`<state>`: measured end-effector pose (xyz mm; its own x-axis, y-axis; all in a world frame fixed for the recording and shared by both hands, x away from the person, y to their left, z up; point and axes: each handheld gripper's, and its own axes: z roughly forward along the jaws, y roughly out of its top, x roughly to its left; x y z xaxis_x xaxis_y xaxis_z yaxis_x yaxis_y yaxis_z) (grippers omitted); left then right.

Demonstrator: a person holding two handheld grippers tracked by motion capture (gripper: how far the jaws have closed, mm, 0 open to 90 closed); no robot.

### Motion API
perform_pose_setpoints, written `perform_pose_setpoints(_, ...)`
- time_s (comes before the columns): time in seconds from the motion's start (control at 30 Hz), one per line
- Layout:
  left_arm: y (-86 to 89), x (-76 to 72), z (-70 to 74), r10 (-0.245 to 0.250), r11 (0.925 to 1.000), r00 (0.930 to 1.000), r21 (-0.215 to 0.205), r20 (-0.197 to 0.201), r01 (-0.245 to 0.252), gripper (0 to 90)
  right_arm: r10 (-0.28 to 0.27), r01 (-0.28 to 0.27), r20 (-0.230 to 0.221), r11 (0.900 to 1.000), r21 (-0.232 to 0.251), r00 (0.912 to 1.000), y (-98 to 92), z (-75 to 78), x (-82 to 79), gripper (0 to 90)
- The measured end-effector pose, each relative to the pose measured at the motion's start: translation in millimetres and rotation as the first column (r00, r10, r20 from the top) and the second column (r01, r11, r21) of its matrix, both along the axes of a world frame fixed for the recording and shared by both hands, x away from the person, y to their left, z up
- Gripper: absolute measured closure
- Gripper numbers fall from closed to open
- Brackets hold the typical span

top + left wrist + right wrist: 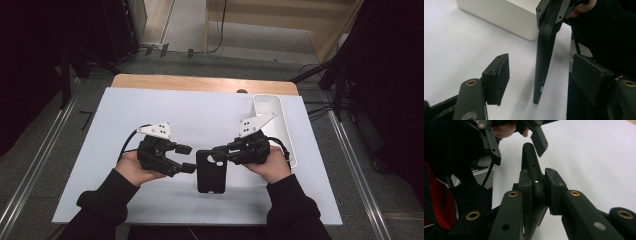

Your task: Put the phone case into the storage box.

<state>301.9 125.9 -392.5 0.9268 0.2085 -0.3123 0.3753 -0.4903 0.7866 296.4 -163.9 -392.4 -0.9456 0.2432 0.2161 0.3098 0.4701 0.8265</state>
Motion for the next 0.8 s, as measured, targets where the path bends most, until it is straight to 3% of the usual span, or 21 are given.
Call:
perform_pose_setpoints(0.37, -5.4, -0.1, 2.0, -0.027, 0.9996, 0.9996, 0.011, 0.013, 0.027, 32.3, 0.045, -0.045, -0.008, 0.999, -0.004, 0.9990, 5.3, -1.8, 0.8, 74.3)
perform_pose_setpoints(0.8, -7.1, -5.0, 2.4, -0.042, 0.9991, 0.9984, -0.002, 0.036, 0.042, 52.0, 0.090, -0.090, -0.013, 0.996, -0.004, 0.9958, 11.7, -3.2, 0.2, 74.3)
